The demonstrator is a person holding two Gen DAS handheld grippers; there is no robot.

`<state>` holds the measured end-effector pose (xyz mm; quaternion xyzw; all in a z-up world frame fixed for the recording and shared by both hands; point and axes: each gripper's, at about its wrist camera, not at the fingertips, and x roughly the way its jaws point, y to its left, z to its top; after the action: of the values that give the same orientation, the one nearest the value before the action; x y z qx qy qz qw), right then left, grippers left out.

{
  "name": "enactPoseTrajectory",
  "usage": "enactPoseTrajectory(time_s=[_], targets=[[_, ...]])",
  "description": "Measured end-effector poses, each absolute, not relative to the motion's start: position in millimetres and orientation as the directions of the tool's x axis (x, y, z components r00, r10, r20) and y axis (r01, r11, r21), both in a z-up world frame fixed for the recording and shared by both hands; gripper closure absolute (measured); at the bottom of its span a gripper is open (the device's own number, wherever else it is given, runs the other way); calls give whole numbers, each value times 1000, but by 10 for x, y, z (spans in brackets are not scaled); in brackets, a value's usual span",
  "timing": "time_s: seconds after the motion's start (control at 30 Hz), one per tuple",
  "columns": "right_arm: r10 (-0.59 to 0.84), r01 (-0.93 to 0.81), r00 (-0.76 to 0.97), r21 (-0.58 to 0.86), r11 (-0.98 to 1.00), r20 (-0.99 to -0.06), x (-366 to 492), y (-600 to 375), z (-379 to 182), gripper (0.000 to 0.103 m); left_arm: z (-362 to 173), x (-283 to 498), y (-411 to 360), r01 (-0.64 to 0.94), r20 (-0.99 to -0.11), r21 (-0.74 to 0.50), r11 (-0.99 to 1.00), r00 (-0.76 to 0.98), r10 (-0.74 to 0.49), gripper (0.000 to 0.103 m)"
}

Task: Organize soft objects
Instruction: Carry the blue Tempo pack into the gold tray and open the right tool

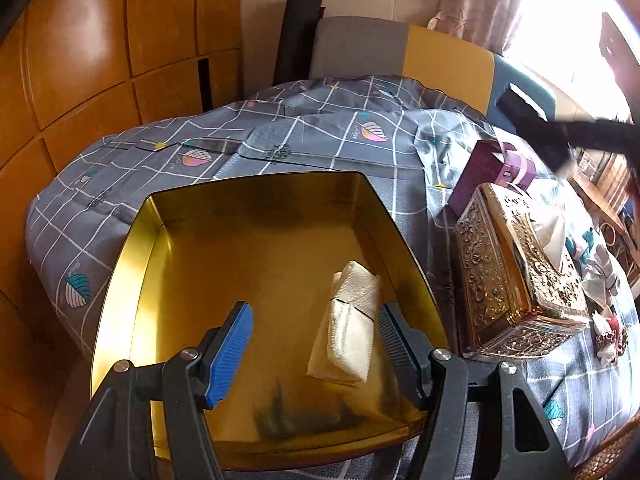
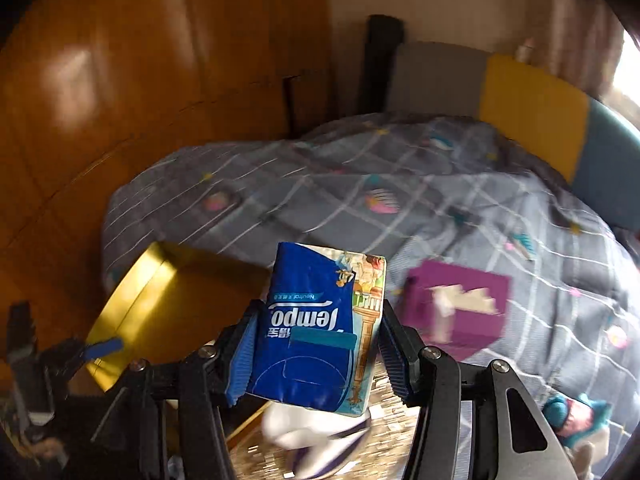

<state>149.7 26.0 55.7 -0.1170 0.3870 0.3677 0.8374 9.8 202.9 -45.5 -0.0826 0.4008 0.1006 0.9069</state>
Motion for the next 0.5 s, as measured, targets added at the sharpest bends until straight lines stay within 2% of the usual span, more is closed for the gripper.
enactPoseTrajectory(time_s=[0.2, 0.5], targets=[[531, -807, 321, 68, 587, -784, 939, 598, 238, 47, -470, 50, 2257, -321, -744, -100, 942, 652, 143, 37], [467, -857, 260, 20, 514, -845, 528, 1020, -322, 47, -438, -75, 2537, -404, -729, -82, 911, 647, 221, 37]])
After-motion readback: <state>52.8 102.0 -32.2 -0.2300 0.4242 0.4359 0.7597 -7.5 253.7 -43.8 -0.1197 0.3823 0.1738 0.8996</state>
